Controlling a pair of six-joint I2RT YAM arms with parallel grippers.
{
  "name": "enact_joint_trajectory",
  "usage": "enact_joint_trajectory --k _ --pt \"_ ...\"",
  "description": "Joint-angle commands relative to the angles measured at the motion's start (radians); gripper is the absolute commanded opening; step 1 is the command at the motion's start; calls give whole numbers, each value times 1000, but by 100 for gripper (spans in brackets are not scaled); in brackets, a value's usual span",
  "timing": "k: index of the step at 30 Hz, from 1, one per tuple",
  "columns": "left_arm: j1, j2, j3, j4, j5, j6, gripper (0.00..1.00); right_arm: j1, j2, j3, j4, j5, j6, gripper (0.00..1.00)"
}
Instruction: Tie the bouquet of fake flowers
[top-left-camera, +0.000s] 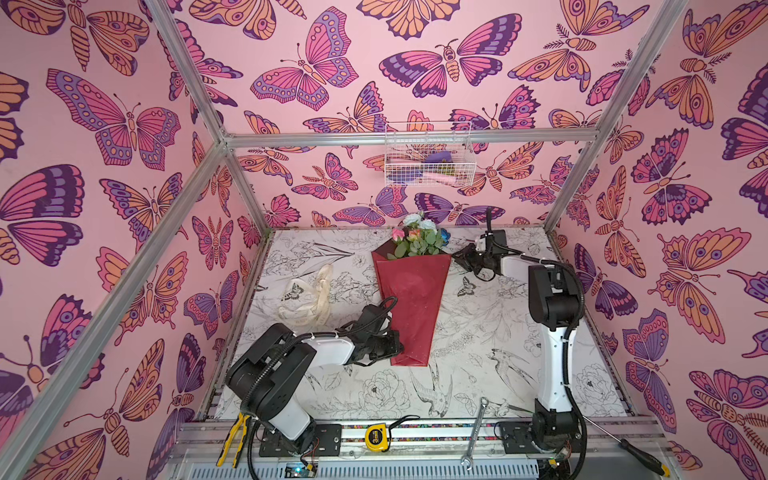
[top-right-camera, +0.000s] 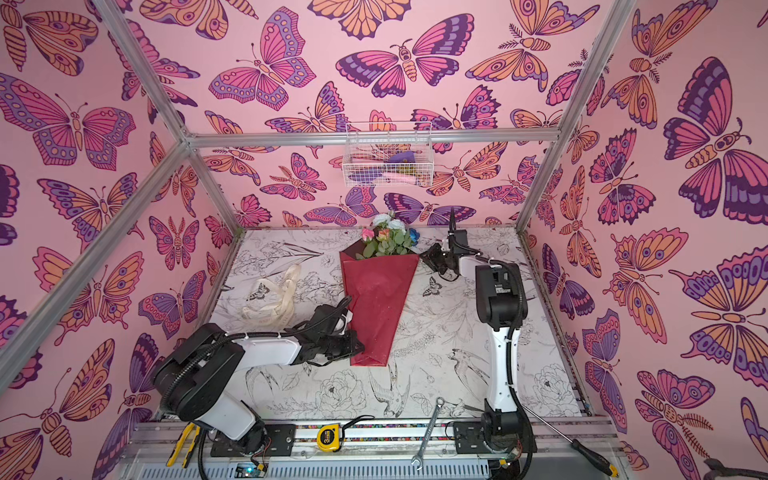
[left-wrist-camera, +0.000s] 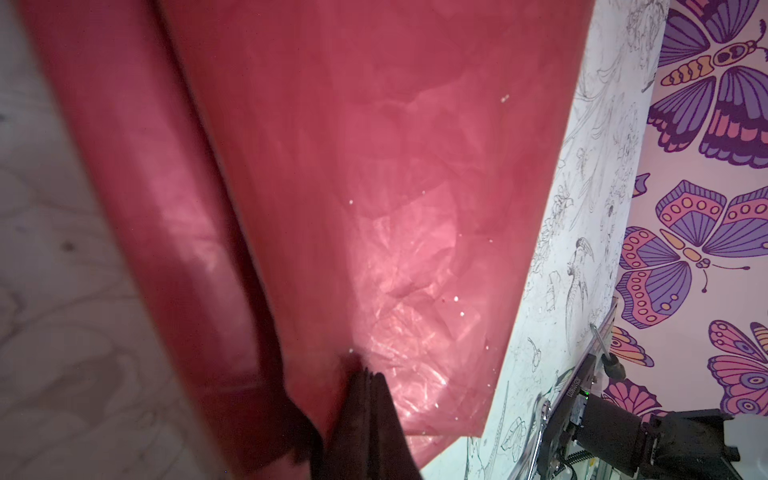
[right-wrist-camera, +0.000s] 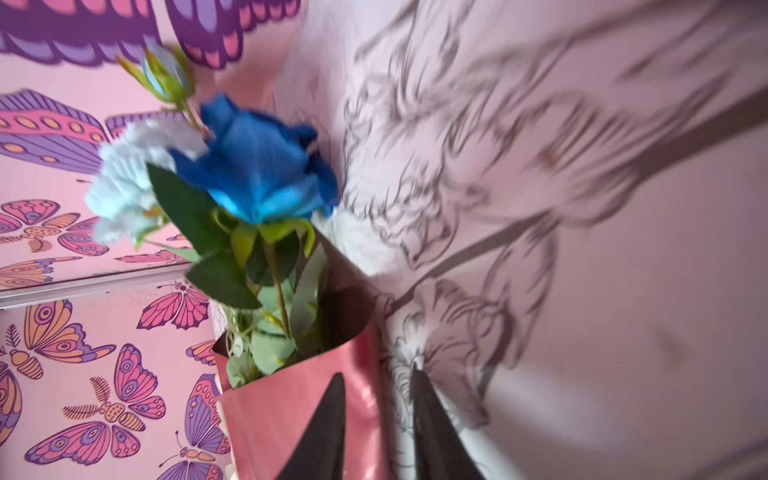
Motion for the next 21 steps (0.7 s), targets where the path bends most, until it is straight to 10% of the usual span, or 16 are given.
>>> enact_joint_trajectory --k 1,15,21 --pt "2 -42 -12 -73 3 -1 17 -5 -82 6 -82 23 -68 42" --pt "97 -284 120 -332 -105 82 91 66 -597 -520 -159 200 -177 71" --pt "228 -218 197 -351 -118 159 100 194 -707 -643 -161 278 -165 79"
